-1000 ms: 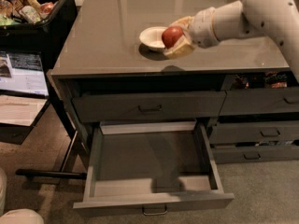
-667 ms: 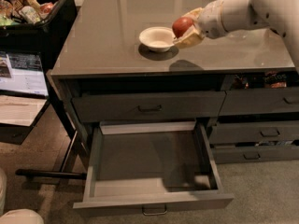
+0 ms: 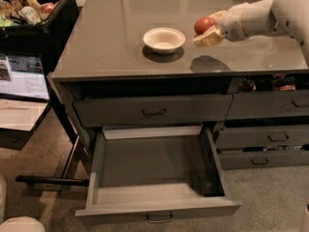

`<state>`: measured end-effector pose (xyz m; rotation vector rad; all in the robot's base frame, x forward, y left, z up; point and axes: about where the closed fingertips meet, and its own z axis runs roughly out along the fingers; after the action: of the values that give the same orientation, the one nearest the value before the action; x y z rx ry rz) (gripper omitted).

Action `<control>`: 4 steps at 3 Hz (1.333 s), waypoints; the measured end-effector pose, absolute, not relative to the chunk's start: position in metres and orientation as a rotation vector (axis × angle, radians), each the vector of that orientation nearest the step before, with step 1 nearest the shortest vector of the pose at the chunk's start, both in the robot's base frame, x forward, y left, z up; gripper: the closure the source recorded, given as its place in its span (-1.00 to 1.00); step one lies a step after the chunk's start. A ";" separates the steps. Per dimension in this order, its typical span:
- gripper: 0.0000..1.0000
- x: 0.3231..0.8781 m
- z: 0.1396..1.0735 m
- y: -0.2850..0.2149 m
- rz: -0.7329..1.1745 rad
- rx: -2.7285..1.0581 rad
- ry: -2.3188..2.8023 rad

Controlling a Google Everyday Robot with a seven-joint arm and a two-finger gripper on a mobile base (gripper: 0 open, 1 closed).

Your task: Pick apple from middle drawer and place on counter

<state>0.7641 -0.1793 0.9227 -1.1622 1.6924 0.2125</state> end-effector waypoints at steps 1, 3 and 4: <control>1.00 0.778 0.901 -0.179 0.288 -1.082 1.696; 0.15 0.791 0.861 -0.180 0.396 -1.018 1.721; -0.31 0.791 0.853 -0.184 0.418 -1.011 1.727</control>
Offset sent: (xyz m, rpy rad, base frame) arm 0.0333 0.0019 -0.0520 0.2121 0.0757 -0.0313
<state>0.7910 -0.1843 0.8529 -1.0109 1.7271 0.4184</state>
